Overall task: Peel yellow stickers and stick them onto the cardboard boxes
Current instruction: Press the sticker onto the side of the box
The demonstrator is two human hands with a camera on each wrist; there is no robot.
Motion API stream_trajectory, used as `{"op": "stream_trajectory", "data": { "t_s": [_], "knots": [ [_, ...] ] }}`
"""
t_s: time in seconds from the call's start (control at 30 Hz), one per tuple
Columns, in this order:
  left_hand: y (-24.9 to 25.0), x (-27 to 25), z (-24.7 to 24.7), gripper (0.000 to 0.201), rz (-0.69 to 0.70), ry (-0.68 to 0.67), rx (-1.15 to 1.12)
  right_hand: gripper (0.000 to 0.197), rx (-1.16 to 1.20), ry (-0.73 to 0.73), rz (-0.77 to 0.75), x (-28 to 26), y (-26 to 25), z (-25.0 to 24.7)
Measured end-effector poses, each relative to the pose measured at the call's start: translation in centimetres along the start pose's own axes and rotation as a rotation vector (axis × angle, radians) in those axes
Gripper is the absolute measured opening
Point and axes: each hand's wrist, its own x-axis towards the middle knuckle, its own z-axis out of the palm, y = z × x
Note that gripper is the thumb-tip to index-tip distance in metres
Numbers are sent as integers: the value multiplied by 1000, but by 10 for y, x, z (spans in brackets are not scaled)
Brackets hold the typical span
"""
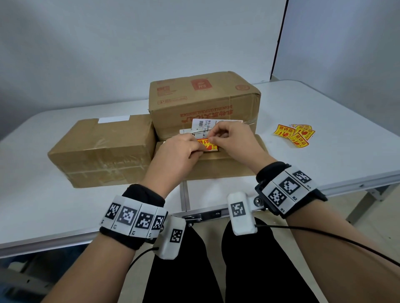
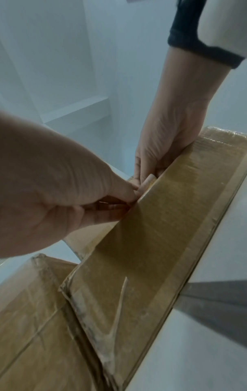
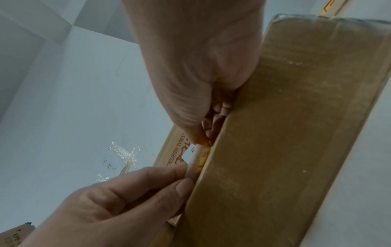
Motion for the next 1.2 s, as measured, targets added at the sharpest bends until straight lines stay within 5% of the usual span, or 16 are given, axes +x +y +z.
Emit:
{"op": "stream_trajectory", "data": {
  "t_s": [1.1,1.2],
  "knots": [
    [-3,-3,-4,14,129,-121,73,10,-333,-12,-7,13,13,0],
    [-1,2,-3,32,135,-223,146,10,-337,2,-12,14,13,1]
  ]
}}
